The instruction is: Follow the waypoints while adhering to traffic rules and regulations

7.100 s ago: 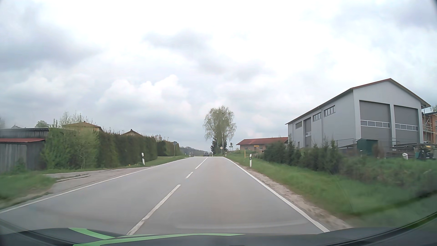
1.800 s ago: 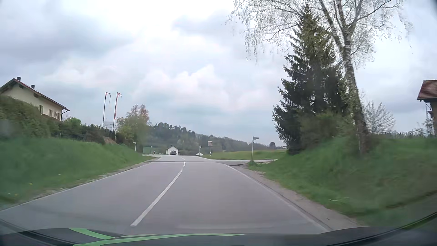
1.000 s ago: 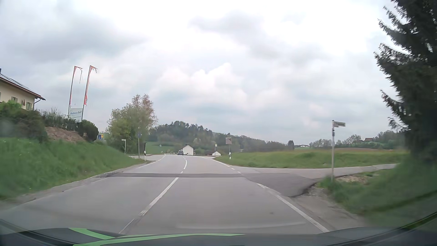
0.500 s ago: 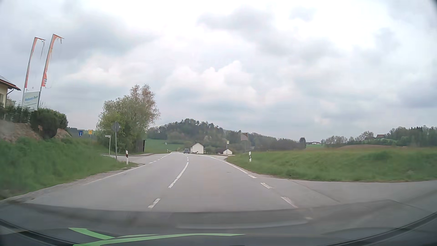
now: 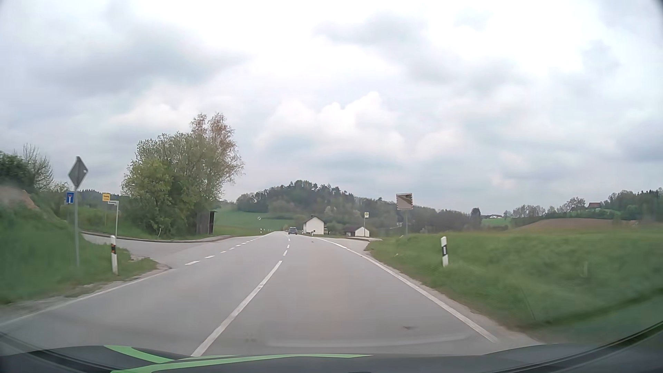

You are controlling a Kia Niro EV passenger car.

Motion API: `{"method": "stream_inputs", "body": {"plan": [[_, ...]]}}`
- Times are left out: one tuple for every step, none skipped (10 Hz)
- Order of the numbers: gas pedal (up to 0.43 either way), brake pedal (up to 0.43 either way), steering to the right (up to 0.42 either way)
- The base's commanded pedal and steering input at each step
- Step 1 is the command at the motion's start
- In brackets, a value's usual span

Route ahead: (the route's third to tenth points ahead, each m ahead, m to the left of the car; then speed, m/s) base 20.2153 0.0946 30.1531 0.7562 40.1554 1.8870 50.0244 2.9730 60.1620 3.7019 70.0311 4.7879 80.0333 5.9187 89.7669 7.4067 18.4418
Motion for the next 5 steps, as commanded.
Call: {"method": "stream_inputs", "body": {"plan": [[0.177,0.000,-0.020],[0.177,0.000,-0.020],[0.177,0.000,-0.020],[0.177,0.000,-0.020],[0.177,0.000,-0.019]]}}
